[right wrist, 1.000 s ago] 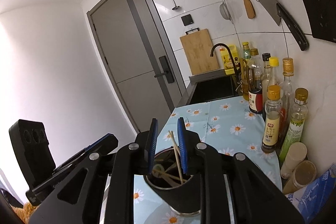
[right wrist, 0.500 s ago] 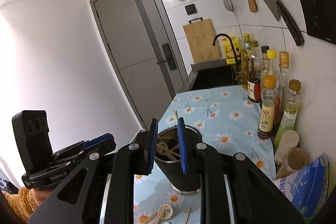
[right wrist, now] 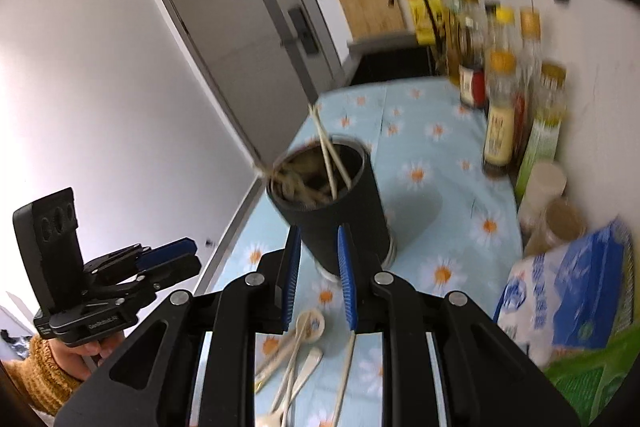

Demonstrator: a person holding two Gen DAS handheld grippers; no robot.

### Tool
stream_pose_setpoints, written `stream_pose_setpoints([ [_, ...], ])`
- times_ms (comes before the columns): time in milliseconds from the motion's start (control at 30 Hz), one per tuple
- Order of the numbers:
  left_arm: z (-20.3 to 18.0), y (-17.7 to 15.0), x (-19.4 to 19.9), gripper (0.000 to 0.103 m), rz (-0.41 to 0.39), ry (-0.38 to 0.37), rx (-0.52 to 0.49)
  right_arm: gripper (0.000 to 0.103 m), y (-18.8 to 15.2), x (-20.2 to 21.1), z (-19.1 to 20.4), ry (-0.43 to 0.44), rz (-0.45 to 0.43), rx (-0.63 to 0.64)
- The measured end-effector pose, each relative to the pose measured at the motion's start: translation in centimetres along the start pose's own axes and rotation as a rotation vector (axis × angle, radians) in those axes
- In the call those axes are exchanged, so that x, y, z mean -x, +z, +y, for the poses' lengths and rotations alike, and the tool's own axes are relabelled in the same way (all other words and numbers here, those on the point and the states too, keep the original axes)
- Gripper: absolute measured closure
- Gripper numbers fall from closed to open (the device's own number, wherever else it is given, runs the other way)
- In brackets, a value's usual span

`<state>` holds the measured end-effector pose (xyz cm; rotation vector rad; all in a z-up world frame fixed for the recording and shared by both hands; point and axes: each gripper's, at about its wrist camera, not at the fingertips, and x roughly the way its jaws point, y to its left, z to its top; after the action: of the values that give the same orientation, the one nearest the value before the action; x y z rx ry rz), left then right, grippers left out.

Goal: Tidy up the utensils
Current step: 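Move both open tools back down to the utensil pile, then close the right tool on a wooden chopstick lying beside the spoons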

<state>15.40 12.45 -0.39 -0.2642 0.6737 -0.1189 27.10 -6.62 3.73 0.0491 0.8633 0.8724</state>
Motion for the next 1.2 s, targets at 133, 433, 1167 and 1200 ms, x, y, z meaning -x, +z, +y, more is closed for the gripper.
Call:
stream_pose_setpoints([
  [133,0.6,-1.5,-0.7,0.074,0.075,0.006,0.015,0.082,-1.1,-1.3,0.0,-0.022,0.083,0.004],
  [433,1.7,-5.5,-1.8,0.074,0.197,0.005,0.067,0.082,-4.5,-4.7,-0.5,-0.057,0.254,-0.011],
  [1167,4.3,-12.8,-3.4,0.074,0.411,0.012,0.137,0.079,-11.0,-14.1,-0.2,-0.184,0.704,-0.06],
  [1200,4.3,-12.9,-3.5,0.074,0.415,0.013,0.136,0.079,-11.0,-14.3,-0.1,-0.193,0.714,-0.062],
])
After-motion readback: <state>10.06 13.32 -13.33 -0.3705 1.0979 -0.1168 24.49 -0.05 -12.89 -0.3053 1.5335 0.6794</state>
